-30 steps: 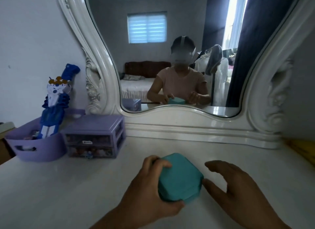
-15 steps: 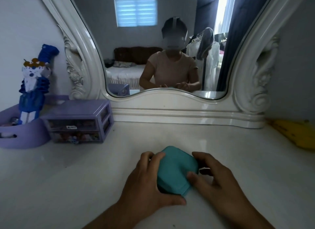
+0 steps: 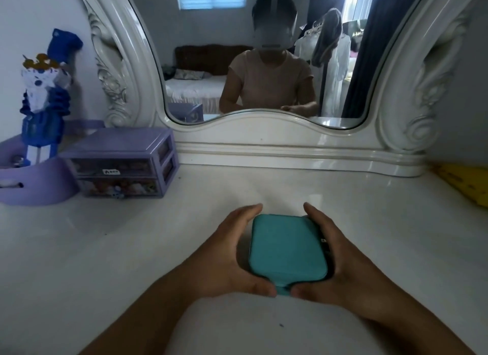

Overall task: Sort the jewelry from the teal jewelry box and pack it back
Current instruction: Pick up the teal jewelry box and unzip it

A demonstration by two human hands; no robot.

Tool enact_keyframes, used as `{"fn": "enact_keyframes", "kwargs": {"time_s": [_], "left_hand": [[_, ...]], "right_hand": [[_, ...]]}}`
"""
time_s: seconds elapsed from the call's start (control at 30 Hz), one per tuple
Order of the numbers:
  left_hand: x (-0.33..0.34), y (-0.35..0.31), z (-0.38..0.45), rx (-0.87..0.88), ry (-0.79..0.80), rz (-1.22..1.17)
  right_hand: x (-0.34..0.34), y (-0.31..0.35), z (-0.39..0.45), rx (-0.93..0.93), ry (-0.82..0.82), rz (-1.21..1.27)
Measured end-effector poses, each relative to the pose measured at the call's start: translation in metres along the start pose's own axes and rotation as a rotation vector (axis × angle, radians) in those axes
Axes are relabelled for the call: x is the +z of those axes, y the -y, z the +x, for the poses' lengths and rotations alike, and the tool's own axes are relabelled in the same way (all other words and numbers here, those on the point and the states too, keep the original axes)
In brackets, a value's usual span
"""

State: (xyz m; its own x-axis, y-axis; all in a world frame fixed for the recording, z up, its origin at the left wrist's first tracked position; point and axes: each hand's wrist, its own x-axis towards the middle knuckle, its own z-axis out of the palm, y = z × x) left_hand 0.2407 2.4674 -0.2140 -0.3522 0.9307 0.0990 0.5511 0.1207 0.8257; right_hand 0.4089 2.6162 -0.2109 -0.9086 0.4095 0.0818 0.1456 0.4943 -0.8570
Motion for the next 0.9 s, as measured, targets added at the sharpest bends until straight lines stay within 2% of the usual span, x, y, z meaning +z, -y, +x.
{"fn": "enact_keyframes", "kwargs": {"time_s": [0.07,0.27,0.37,0.57,0.73,0.9], "left_hand": [[0.003,0.001,0.002,-0.039,0.072,0.003],[-0.002,0.005,0.005,-0.016,0.082,0.088],[-0.008,0.006,0.008,-0.037,0.05,-0.169],[-0.009,0.005,0.025,-0.139,-0.073,-0.364],[-0.028,0.014,0.04,-0.134,0.127,-0.289],[-0.026,0.012,0.044,-0.053,0.177,-0.199]], "right_hand": [[-0.001,-0.001,0.001,0.011,0.026,0.043],[-0.005,-0.003,0.0,0.049,0.119,0.082],[-0.008,-0.003,-0.001,0.057,0.146,0.087],[-0.009,-0.004,0.0,0.064,0.171,0.082],[-0.008,-0.002,0.0,0.073,0.164,0.066],[-0.008,-0.001,0.0,0.074,0.169,0.089]]}}
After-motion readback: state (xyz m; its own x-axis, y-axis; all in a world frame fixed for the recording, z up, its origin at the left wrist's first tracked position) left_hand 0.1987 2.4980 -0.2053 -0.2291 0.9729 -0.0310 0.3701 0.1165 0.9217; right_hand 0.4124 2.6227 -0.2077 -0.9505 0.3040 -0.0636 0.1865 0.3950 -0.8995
